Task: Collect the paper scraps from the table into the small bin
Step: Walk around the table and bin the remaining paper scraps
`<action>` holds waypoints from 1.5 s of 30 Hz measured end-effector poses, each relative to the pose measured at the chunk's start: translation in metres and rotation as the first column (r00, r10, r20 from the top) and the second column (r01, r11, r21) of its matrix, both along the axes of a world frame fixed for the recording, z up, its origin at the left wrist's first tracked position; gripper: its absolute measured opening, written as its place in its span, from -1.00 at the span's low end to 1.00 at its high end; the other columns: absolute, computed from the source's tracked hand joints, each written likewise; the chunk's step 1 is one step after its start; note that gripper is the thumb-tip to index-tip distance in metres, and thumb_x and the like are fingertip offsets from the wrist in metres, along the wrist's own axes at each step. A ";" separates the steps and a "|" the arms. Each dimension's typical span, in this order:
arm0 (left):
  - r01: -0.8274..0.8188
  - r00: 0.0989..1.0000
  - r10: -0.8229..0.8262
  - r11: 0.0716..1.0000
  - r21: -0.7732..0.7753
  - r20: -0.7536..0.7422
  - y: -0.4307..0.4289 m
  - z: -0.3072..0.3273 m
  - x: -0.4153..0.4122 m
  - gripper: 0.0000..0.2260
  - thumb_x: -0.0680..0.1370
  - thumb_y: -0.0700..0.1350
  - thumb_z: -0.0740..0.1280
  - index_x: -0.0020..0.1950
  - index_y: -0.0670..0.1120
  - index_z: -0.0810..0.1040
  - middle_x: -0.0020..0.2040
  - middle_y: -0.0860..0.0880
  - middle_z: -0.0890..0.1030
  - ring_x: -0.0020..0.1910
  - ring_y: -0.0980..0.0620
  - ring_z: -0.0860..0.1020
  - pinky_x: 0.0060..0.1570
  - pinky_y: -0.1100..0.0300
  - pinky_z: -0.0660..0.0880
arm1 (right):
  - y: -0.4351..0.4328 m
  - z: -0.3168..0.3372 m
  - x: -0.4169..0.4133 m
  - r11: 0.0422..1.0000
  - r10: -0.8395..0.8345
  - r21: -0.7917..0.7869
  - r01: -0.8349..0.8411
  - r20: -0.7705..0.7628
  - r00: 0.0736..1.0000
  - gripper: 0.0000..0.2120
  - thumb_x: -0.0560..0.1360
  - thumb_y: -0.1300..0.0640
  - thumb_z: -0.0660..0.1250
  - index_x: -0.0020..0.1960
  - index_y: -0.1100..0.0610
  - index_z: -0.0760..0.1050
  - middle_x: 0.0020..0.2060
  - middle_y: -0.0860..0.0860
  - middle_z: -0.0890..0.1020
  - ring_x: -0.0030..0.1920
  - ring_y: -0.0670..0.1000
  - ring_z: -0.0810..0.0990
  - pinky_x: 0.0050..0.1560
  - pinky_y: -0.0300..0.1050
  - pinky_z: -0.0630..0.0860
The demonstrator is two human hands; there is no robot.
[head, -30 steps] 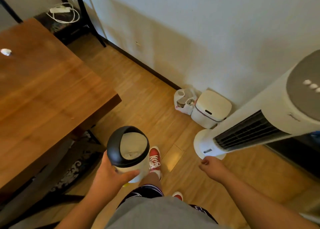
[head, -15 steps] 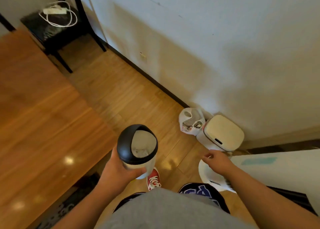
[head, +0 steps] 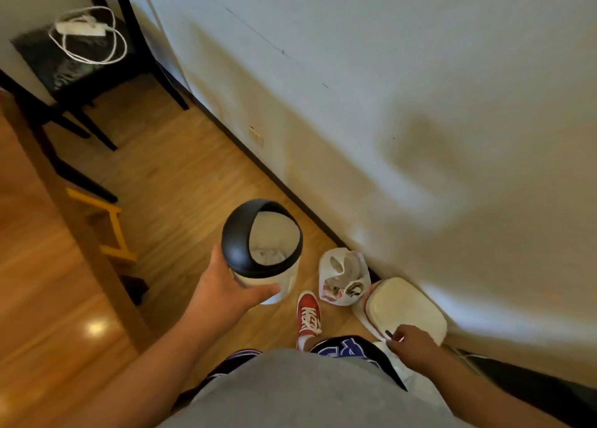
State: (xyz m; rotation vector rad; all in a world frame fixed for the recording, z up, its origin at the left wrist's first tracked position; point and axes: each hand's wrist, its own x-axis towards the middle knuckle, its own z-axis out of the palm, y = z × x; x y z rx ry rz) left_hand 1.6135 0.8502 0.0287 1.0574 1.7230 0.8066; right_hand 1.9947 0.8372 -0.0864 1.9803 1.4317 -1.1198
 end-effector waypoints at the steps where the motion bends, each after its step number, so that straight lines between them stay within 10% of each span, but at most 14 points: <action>1: -0.031 1.000 0.031 1.000 -0.001 -0.004 0.008 0.000 -0.002 0.00 0.08 0.24 0.64 0.45 0.25 0.28 0.18 0.44 0.54 0.18 0.23 0.58 0.08 0.09 0.62 | 0.023 0.000 -0.004 0.999 0.039 0.000 -0.039 -0.007 0.999 -0.74 0.51 -0.03 0.32 0.03 0.15 0.58 -0.05 0.09 0.66 -0.12 0.05 0.56 -0.12 -0.12 0.44; 13: -0.529 0.849 0.523 0.834 -0.158 -0.080 0.001 -0.012 -0.094 -0.06 0.19 0.00 0.72 0.45 0.16 0.30 0.21 0.20 0.57 0.25 0.06 0.55 0.27 -0.10 0.54 | 0.269 0.018 -0.219 0.887 0.462 0.118 -0.447 -0.237 0.854 -0.87 0.56 -0.06 0.30 -0.05 0.00 0.51 -0.18 -0.09 0.58 -0.19 -0.16 0.53 -0.23 -0.23 0.40; 18: -0.653 0.752 0.657 0.729 -0.205 -0.057 0.019 -0.028 -0.145 -0.15 0.13 0.09 0.71 0.27 0.38 0.32 0.15 0.22 0.61 0.12 0.23 0.58 0.08 0.16 0.57 | 0.341 0.016 -0.323 0.802 0.597 0.160 -0.575 -0.233 0.768 -0.76 0.56 -0.02 0.31 -0.06 0.15 0.60 -0.17 0.02 0.63 -0.07 0.02 0.60 -0.08 -0.11 0.45; 28: -0.600 0.796 0.603 0.775 -0.199 -0.049 0.151 -0.021 -0.259 0.02 0.11 0.20 0.66 0.49 0.22 0.25 0.18 0.26 0.56 0.18 0.08 0.60 0.20 -0.03 0.59 | 0.445 0.032 -0.387 0.788 0.616 0.104 -0.607 -0.146 0.774 -0.72 0.55 0.09 0.28 -0.34 0.06 0.44 -0.38 -0.03 0.52 -0.24 0.03 0.54 -0.21 -0.15 0.39; 34: -0.602 0.796 0.605 0.790 -0.117 -0.008 0.256 -0.009 -0.304 0.01 0.10 0.25 0.65 0.47 0.24 0.26 0.20 0.29 0.55 0.22 0.19 0.54 0.25 0.05 0.55 | 0.507 0.020 -0.391 0.811 0.584 0.005 -0.585 -0.069 0.809 -0.84 0.55 0.10 0.32 -0.12 0.18 0.56 -0.22 0.06 0.61 -0.17 0.06 0.60 -0.07 -0.10 0.51; 45: -0.798 0.597 0.802 0.589 -0.125 -0.027 0.332 -0.001 -0.384 0.06 0.09 0.22 0.65 0.51 0.20 0.25 0.28 0.20 0.55 0.27 0.04 0.56 0.24 -0.13 0.57 | 0.643 0.010 -0.567 0.622 0.781 0.032 -0.783 -0.093 0.617 -0.86 0.55 0.00 0.31 -0.04 0.08 0.53 -0.11 -0.01 0.59 -0.11 -0.03 0.54 -0.11 -0.16 0.44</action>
